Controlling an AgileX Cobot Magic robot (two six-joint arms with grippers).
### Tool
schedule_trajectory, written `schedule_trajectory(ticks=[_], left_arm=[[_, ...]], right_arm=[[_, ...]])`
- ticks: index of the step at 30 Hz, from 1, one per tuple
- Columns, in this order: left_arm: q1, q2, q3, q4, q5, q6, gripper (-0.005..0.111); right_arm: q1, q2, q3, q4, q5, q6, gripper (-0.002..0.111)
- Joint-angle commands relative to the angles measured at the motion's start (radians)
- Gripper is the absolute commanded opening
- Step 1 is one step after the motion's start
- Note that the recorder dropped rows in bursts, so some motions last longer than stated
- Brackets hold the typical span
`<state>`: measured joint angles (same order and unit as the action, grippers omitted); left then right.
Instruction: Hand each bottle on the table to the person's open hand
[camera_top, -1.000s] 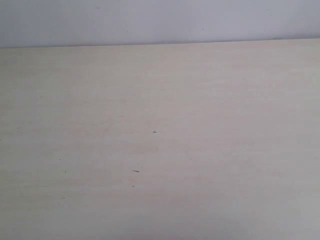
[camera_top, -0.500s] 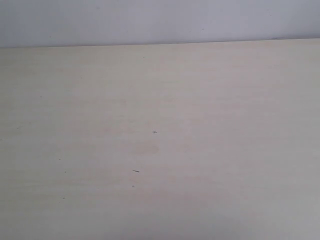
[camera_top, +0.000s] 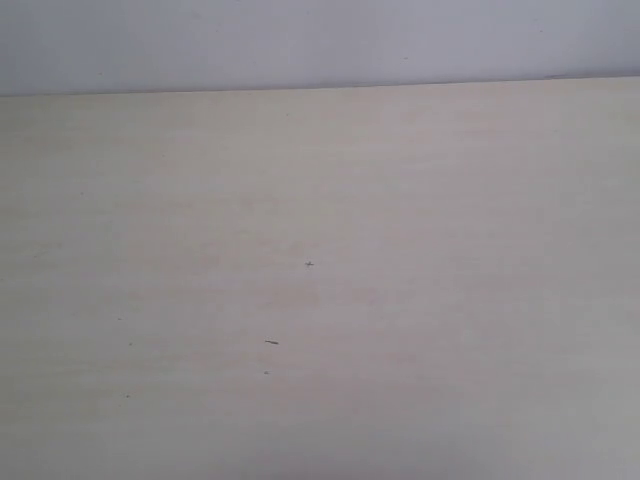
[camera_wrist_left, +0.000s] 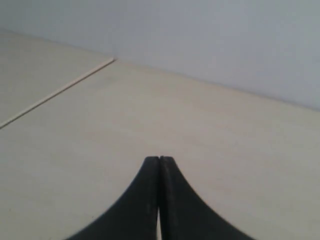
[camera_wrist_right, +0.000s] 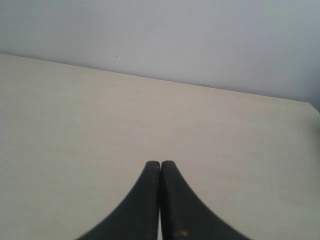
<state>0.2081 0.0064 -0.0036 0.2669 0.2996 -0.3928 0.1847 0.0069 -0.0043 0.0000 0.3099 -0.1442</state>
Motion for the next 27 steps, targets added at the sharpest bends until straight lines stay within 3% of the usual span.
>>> schedule_trajectory(ticks=[1, 6, 12, 14, 27], left_arm=[[0.003, -0.006, 0.004, 0.016, 0.068, -0.004, 0.0], [-0.006, -0.006, 0.004, 0.015, 0.072, -0.004, 0.0], [-0.192, -0.006, 0.004, 0.014, 0.072, -0.004, 0.0], [-0.221, -0.006, 0.004, 0.014, 0.072, -0.004, 0.0], [-0.221, -0.006, 0.004, 0.014, 0.072, -0.004, 0.0]], right_arm=[[0.002, -0.007, 0.004, 0.0, -0.012, 0.0, 0.0], [0.002, -0.007, 0.004, 0.0, -0.012, 0.0, 0.0], [0.002, -0.007, 0.004, 0.0, -0.004, 0.0, 0.0], [0.002, -0.007, 0.004, 0.0, -0.004, 0.0, 0.0], [0.002, -0.007, 0.004, 0.0, -0.004, 0.0, 0.0]])
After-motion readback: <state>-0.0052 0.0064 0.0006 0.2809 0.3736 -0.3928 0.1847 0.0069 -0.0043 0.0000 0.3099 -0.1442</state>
